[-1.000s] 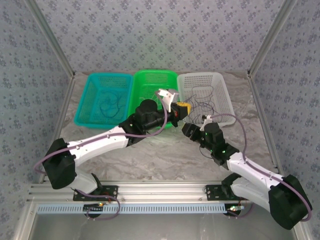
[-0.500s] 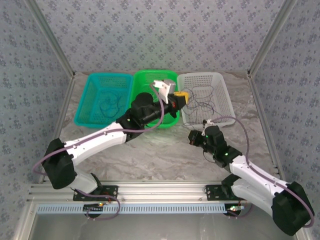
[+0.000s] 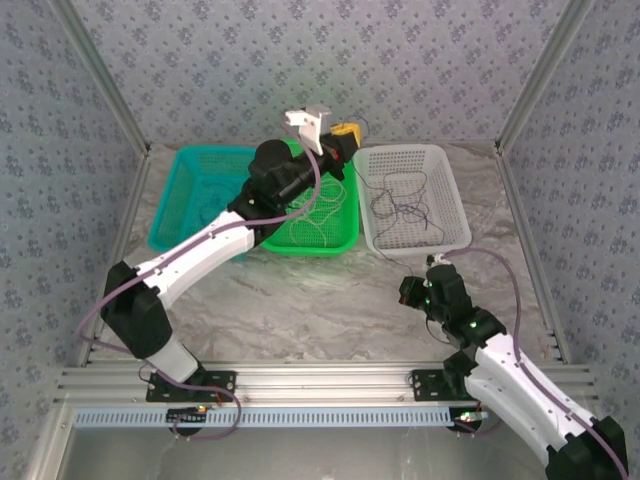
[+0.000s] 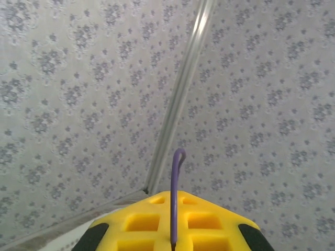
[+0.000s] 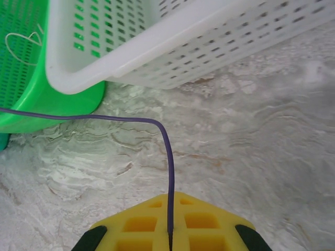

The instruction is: Untangle the cables

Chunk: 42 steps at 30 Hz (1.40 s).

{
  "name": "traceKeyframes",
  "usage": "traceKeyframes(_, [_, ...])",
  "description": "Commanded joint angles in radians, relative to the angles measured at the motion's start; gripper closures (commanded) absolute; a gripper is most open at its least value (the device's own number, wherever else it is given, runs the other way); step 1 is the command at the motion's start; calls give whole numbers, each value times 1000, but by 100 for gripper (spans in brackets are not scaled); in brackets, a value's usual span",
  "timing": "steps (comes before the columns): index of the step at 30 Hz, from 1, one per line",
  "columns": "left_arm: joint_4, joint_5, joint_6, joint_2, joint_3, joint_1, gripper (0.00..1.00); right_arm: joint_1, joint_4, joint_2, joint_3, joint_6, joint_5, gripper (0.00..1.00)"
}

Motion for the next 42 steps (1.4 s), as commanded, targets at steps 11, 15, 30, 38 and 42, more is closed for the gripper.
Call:
traceKeyframes(11, [141,-51,-16,26,55,81,100,-94,-199,-69,-5,-20,-28,100])
traceKeyframes(15, [125,-55,-1,9,55,102,100,-142,-230,-111,-9,-15,-50,100])
traceKeyframes(30, [97,9,-55,66,110,140,100,-203,-207,-125,69,-75,-83,100])
traceKeyframes(38, [11,130,-104,282,335,140,100,-275,-155,132,310,-228,-129,100])
traceKeyframes(42, [-39,169,-139,407,445,140,100,-349,-88,293,405,-288,-176,100])
